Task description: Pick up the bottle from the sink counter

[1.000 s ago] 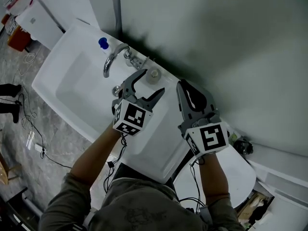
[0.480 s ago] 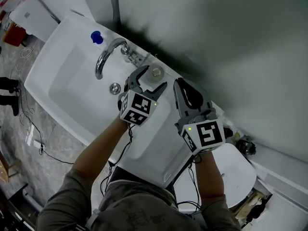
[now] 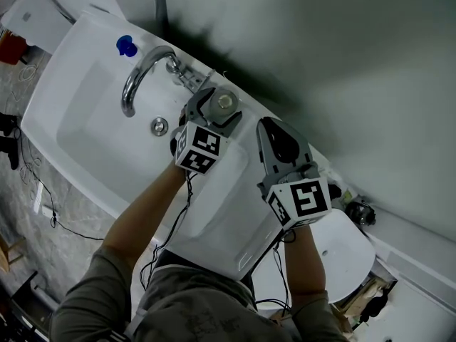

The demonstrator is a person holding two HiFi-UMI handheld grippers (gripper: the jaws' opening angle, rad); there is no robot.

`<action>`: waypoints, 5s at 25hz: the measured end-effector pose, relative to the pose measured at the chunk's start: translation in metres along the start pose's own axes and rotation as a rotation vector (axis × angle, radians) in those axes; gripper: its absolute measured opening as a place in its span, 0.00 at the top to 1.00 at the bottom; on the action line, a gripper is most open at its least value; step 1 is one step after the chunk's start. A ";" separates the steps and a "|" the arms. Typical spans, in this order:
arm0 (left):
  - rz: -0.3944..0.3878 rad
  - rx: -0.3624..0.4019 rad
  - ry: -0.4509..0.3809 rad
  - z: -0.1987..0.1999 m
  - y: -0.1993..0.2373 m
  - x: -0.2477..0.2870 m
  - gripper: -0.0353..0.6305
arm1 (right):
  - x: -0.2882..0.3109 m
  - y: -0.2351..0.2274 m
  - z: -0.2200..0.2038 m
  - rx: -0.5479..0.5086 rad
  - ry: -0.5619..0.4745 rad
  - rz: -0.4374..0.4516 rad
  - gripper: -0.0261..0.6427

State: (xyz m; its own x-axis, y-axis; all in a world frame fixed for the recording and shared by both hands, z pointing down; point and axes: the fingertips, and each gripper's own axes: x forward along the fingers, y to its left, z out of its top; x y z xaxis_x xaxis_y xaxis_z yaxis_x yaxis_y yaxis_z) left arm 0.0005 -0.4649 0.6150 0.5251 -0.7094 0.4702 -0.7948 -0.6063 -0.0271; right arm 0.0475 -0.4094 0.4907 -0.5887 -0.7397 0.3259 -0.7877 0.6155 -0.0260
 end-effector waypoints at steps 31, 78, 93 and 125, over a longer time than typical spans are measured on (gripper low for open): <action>-0.176 0.184 -0.015 -0.019 -0.017 0.017 0.44 | 0.082 0.032 -0.047 -0.118 0.107 0.293 0.74; -0.206 0.357 0.004 0.157 -0.107 -0.189 0.44 | -0.099 0.114 0.129 -0.222 -0.017 0.241 0.75; -0.167 0.385 -0.051 0.183 -0.160 -0.308 0.44 | -0.201 0.198 0.177 -0.262 -0.143 0.290 0.75; -0.199 0.275 0.047 0.085 -0.215 -0.317 0.44 | -0.230 0.229 0.077 -0.155 0.023 0.359 0.75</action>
State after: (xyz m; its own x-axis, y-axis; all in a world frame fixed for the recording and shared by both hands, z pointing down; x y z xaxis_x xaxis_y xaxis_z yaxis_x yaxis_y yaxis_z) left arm 0.0313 -0.1401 0.3971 0.6418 -0.5539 0.5303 -0.5630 -0.8099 -0.1647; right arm -0.0118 -0.1192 0.3372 -0.8164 -0.4648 0.3428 -0.4946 0.8691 0.0006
